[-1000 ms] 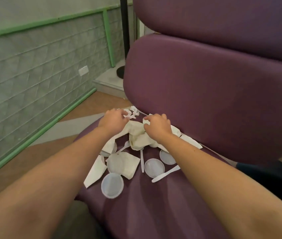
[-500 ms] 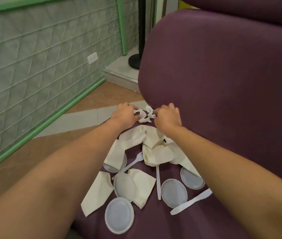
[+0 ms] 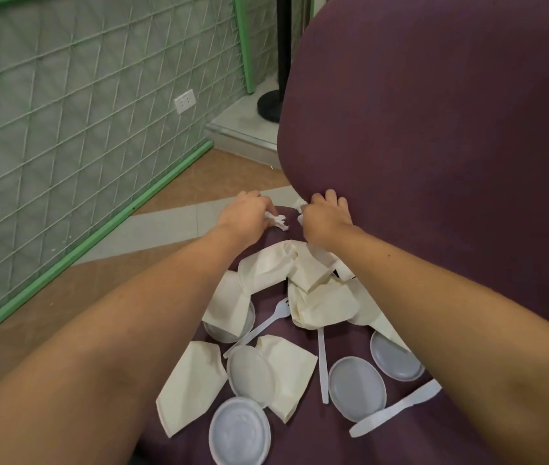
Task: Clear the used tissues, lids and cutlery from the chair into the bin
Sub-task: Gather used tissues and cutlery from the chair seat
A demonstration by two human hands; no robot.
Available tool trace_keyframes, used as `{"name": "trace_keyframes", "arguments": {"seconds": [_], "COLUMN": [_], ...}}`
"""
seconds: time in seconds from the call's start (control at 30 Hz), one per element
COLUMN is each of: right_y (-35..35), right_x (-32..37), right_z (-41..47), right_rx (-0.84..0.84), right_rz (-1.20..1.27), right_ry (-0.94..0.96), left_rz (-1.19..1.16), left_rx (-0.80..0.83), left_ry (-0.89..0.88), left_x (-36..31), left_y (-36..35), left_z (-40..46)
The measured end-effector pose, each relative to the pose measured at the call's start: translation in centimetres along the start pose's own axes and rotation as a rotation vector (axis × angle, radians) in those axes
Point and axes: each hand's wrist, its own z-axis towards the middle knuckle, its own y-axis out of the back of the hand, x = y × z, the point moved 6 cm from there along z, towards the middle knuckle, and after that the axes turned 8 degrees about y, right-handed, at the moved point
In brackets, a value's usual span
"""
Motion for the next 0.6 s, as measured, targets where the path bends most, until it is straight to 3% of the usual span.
{"name": "trace_keyframes", "arguments": {"seconds": [0.27, 0.33, 0.47, 0.6], "right_y": [0.2, 1.2, 4.0, 6.6], "right_x": [-0.3, -0.2, -0.3, 0.1], "right_z": [-1.2, -2.1, -5.7, -11.1], "right_rx": [-0.170, -0.284, -0.420, -0.503], "right_rz": [0.139, 0.312, 0.939, 1.204], "right_ry": [-0.007, -0.020, -0.093, -0.096], "left_rz": [-0.240, -0.293, -0.539, -0.839], "left_rx": [-0.050, -0.061, -0.032, 0.084], "left_ry": [0.102, 0.126, 0.226, 0.250], "left_x": [1.4, 1.1, -0.1, -2.8], "left_y": [1.8, 2.6, 4.3, 5.4], "left_z": [-1.7, -2.2, -3.6, -6.8]}}
